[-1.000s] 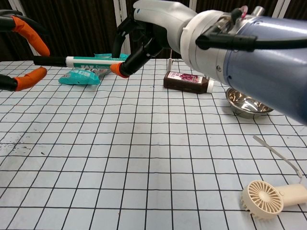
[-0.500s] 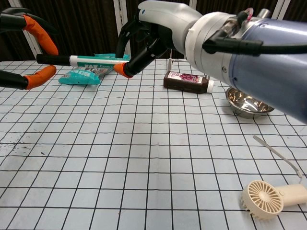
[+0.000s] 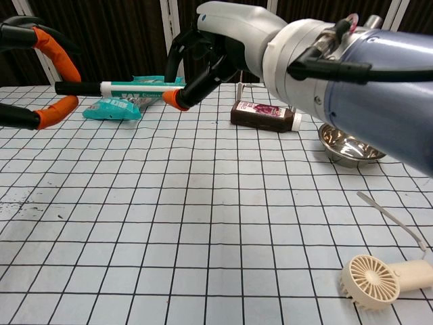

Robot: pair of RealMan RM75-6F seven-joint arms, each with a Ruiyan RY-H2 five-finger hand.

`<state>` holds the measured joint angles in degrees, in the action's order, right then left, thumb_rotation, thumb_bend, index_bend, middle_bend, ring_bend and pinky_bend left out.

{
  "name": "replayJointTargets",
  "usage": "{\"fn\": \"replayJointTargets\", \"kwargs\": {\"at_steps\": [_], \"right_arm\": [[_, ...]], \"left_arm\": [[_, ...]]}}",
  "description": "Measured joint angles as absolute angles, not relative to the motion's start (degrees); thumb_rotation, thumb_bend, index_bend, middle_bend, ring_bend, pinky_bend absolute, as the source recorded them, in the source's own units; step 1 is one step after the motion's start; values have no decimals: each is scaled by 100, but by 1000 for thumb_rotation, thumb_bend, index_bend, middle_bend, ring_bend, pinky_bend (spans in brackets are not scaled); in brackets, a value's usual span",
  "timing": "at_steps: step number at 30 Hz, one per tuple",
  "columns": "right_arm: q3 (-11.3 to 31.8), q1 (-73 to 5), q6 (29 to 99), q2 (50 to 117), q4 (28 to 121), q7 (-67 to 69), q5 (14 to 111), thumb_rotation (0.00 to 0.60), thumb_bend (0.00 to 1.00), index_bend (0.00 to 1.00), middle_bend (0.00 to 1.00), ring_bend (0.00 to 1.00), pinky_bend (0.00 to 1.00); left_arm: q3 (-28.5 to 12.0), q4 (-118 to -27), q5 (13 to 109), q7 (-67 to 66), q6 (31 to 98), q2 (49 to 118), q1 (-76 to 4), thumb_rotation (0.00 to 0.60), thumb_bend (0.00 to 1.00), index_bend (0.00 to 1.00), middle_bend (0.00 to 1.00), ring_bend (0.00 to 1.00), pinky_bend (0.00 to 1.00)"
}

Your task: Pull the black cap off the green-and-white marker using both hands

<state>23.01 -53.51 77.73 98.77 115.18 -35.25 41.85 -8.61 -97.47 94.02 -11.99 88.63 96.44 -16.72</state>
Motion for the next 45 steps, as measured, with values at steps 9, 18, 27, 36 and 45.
{"fn": "replayJointTargets", "kwargs": {"at_steps": [9, 18, 27, 36, 45], "right_arm": [[2279, -5333, 7745, 9852, 11518, -3490, 4166, 600, 495, 720, 108, 128, 0], [2257, -5294, 7742, 9813, 11507, -3460, 4128, 600, 495, 720, 108, 128, 0], [2155, -5166, 7687, 9749, 11376, -3291, 4110, 600, 496, 727, 108, 128, 0], [1784, -4802, 7512, 9588, 11043, -2823, 4224, 600, 497, 728, 109, 128, 0], [1259, -4213, 7340, 9289, 10726, -2090, 4760, 600, 498, 728, 108, 128, 0]], "left_arm": [[-840, -9753, 9430, -1127, 8959, 9630, -1653, 600, 556, 553, 236, 0, 0], [-793, -9808, 9450, -1078, 9060, 9508, -1579, 600, 567, 562, 238, 0, 0], [-640, -9751, 9505, -794, 9269, 9276, -1394, 600, 565, 566, 235, 0, 0], [-466, -9117, 9303, -107, 9462, 8933, -1064, 600, 563, 565, 235, 0, 0], [-444, -7772, 8910, 1253, 9201, 9102, -993, 600, 563, 540, 232, 0, 0]]}}
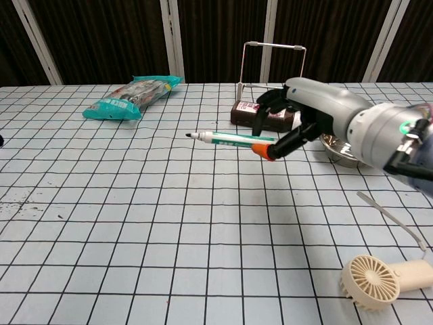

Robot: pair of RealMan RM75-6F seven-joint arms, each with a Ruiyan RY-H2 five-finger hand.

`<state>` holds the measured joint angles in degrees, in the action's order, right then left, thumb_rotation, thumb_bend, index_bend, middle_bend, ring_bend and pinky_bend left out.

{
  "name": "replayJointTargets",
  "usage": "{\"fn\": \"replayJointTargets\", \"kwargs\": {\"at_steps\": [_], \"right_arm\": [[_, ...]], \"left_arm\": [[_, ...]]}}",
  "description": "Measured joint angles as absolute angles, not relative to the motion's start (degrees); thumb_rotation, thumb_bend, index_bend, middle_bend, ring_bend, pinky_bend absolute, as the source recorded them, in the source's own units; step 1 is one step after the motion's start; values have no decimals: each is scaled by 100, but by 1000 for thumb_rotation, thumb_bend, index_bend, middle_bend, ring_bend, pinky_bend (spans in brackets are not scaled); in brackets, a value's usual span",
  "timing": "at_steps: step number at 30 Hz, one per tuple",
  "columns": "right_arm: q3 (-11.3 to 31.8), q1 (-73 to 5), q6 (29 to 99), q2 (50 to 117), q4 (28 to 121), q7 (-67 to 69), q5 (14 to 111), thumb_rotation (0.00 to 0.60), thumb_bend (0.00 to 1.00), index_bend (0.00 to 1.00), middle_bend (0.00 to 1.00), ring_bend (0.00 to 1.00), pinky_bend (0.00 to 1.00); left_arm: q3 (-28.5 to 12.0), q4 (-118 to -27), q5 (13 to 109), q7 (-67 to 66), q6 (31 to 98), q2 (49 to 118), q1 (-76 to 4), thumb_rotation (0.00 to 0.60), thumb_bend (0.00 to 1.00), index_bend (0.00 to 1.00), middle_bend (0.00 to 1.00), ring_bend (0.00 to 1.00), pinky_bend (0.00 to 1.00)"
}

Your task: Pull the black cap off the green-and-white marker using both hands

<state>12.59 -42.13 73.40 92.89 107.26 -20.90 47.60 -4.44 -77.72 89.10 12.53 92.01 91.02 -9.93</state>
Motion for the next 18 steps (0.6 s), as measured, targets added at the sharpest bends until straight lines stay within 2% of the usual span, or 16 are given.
{"fn": "replayJointTargets", "kwargs": {"at_steps": [7, 14, 16, 18], "right_arm": [[973, -3863, 7352, 9075, 10648, -1918, 5058, 600, 497, 728, 108, 128, 0], [887, -3784, 7238, 9211, 10182, -1856, 5152, 600, 501, 728, 109, 128, 0], [861, -3767, 7155, 9321, 9908, -1771, 5200, 600, 501, 728, 108, 128, 0], [836, -3749, 7061, 9454, 9579, -1662, 5257, 600, 501, 728, 108, 128, 0]], "left_arm": [[-557, -6701, 8519, 1954, 8456, 9677, -1209, 600, 562, 504, 225, 0, 0], [-717, -5948, 8349, 2759, 7940, 10259, -1557, 600, 558, 493, 212, 0, 0], [-742, -5830, 8392, 2929, 7966, 10365, -1621, 600, 549, 447, 187, 0, 0], [-738, -5792, 8477, 2965, 8074, 10393, -1643, 600, 540, 348, 135, 0, 0]]}}
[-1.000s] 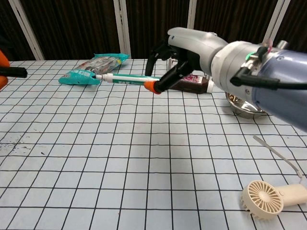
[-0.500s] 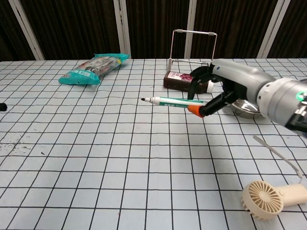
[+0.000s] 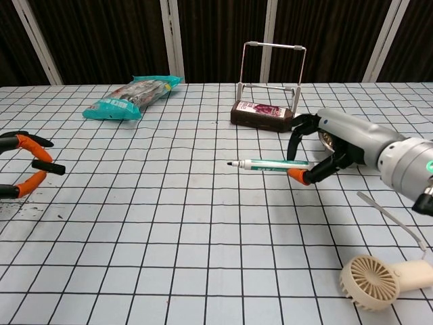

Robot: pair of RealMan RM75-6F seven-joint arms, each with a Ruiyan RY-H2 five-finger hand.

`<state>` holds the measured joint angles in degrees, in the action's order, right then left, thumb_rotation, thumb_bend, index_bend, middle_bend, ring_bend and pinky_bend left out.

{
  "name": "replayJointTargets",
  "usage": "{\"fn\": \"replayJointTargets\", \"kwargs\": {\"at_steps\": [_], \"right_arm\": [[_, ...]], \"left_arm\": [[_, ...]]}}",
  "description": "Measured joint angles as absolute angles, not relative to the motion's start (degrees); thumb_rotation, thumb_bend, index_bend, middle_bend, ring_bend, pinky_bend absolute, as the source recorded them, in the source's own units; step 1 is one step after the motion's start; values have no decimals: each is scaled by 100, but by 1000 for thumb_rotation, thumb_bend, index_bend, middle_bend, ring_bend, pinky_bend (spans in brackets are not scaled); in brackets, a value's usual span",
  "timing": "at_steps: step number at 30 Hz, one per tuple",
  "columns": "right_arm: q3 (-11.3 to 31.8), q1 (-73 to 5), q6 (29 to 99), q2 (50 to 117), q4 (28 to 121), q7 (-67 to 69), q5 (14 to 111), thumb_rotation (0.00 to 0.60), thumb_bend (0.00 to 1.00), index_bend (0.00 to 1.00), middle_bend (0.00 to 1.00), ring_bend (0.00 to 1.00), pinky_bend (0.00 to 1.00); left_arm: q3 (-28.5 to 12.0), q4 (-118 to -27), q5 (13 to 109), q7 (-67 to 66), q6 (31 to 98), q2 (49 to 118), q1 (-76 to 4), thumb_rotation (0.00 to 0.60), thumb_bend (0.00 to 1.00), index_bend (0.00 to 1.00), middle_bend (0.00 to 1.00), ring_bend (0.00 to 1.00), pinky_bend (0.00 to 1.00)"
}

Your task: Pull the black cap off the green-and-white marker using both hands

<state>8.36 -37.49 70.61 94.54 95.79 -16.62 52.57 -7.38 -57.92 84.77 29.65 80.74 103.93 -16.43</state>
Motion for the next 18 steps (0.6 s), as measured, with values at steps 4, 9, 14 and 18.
{"fn": "replayJointTargets", "kwargs": {"at_steps": [4, 9, 14, 18], "right_arm": [[803, -3714, 6832, 9744, 8907, -1434, 5336, 600, 500, 602, 108, 110, 0], [793, -3697, 6323, 10045, 8334, -1335, 5149, 600, 477, 321, 101, 78, 0], [861, -3719, 6034, 10149, 8220, -1566, 4705, 600, 415, 185, 95, 68, 0], [980, -3588, 6167, 9918, 8564, -1519, 4698, 600, 410, 85, 95, 69, 0]], "left_arm": [[-667, -5918, 8638, 2862, 8257, 10282, -1629, 600, 539, 161, 16, 0, 0], [-492, -6492, 8669, 2409, 8182, 9848, -1557, 600, 538, 42, 0, 0, 0], [-375, -7177, 8689, 2020, 8243, 9363, -1413, 600, 538, 5, 0, 0, 0], [-340, -7600, 8810, 1937, 8812, 8946, -1152, 600, 539, 25, 0, 0, 0]]}}
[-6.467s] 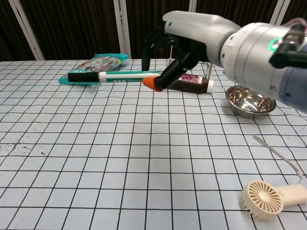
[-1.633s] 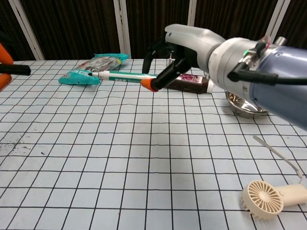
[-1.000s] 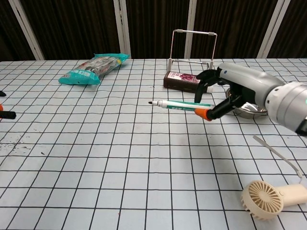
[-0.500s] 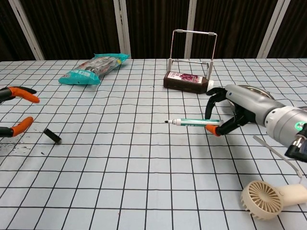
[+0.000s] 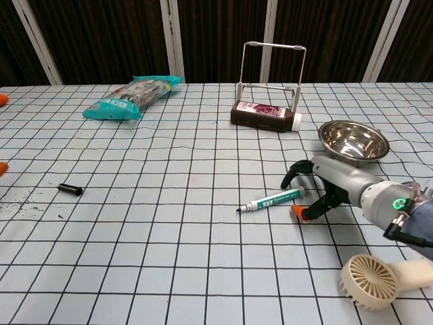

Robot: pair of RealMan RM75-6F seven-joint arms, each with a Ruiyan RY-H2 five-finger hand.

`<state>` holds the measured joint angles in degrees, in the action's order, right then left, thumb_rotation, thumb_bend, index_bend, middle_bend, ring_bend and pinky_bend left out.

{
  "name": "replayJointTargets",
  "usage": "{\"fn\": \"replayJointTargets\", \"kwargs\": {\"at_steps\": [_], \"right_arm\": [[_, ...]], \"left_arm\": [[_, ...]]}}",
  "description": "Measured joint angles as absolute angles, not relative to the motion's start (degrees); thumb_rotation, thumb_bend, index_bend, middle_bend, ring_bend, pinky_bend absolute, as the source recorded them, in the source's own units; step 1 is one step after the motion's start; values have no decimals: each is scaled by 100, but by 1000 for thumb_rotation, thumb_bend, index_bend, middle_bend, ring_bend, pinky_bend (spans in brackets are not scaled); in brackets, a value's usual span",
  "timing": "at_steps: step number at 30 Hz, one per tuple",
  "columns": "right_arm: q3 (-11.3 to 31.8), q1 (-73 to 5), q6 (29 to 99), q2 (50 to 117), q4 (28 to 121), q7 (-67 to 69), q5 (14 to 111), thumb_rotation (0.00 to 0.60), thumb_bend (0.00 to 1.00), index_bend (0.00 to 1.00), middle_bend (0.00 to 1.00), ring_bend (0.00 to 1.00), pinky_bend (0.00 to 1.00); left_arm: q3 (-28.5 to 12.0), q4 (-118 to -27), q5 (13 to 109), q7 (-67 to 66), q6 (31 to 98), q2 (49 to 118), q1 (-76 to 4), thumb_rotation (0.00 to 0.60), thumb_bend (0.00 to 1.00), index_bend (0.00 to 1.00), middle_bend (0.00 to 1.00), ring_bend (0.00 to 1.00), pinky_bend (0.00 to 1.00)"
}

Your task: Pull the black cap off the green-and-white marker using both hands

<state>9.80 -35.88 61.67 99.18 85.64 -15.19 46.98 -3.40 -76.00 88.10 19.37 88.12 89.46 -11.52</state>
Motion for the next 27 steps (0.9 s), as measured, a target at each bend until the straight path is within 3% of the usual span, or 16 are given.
{"fn": "replayJointTargets", "kwargs": {"at_steps": [4, 11, 21, 27], "right_arm": [[1050, -3321, 6408, 9404, 9153, -1159, 5024, 600, 409, 62, 95, 69, 0], [993, -2643, 7086, 8250, 9818, -717, 5731, 600, 409, 132, 95, 69, 0], [553, -1707, 8318, 7455, 9453, -1079, 6486, 600, 409, 178, 95, 74, 0], [438, -1378, 8611, 7067, 9304, -1136, 6694, 600, 409, 168, 95, 74, 0]], "left_arm": [[-321, -7931, 8881, 1874, 9472, 8441, -777, 600, 539, 72, 25, 0, 0], [-201, -7926, 8627, 1850, 9805, 7917, -129, 600, 539, 92, 9, 0, 0], [-225, -7327, 8234, 2330, 9726, 7801, 230, 600, 539, 113, 0, 0, 0], [-358, -7372, 8127, 2395, 9771, 7594, 354, 600, 539, 113, 9, 0, 0]]}}
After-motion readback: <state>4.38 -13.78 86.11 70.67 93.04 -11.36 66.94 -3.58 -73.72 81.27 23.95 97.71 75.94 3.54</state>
